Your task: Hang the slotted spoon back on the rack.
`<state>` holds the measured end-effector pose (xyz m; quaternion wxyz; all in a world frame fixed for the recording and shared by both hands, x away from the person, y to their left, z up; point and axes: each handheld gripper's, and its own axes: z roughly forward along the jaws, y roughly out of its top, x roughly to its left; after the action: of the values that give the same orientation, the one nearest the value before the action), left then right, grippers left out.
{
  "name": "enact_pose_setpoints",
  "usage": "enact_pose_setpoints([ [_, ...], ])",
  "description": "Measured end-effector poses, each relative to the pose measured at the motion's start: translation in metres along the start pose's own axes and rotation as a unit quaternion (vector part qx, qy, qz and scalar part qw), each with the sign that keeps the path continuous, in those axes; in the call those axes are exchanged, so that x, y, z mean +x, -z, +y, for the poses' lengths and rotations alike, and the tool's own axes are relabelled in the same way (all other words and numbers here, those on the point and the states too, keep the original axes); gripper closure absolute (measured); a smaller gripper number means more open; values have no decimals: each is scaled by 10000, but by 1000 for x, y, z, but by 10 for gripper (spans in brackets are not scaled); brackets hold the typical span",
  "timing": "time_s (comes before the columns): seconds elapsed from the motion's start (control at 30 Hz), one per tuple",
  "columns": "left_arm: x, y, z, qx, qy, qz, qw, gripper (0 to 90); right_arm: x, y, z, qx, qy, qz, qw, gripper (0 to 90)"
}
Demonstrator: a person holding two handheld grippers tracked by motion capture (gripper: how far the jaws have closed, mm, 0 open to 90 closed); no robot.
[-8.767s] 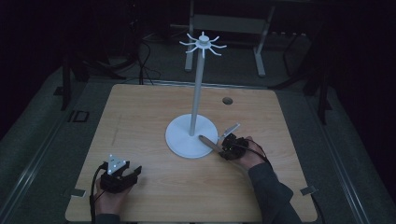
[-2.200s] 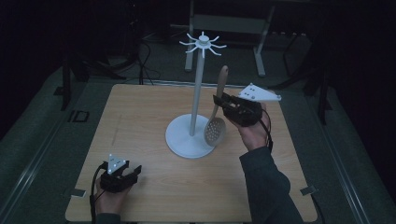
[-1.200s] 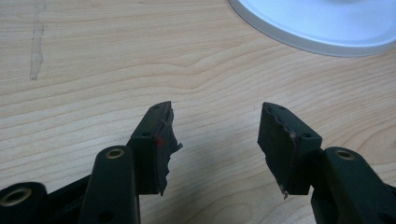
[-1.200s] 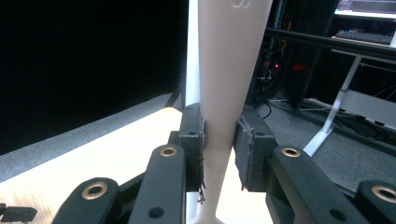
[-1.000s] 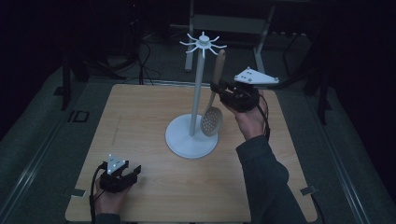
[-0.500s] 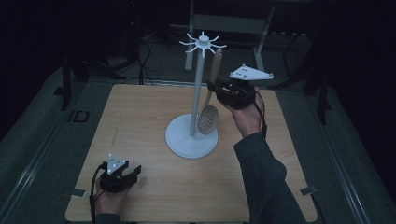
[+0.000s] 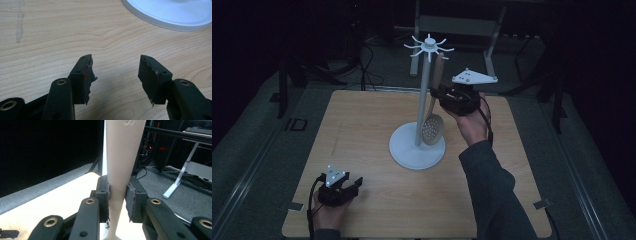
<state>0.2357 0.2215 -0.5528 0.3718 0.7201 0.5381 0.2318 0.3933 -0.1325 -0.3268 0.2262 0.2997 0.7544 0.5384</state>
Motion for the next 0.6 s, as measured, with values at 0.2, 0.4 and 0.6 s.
enact_pose_setpoints([
  [0.2,0,0,0,10,-7,-2,10000,455,0,-3,3,62,9,-24,10000,741],
  [0.4,0,0,0,1,4,2,10000,454,-3,1,-1,-88,-141,43,9999,661],
  [0.6,0,0,0,14,3,7,10000,455,-4,8,-5,-96,-142,89,9998,542],
])
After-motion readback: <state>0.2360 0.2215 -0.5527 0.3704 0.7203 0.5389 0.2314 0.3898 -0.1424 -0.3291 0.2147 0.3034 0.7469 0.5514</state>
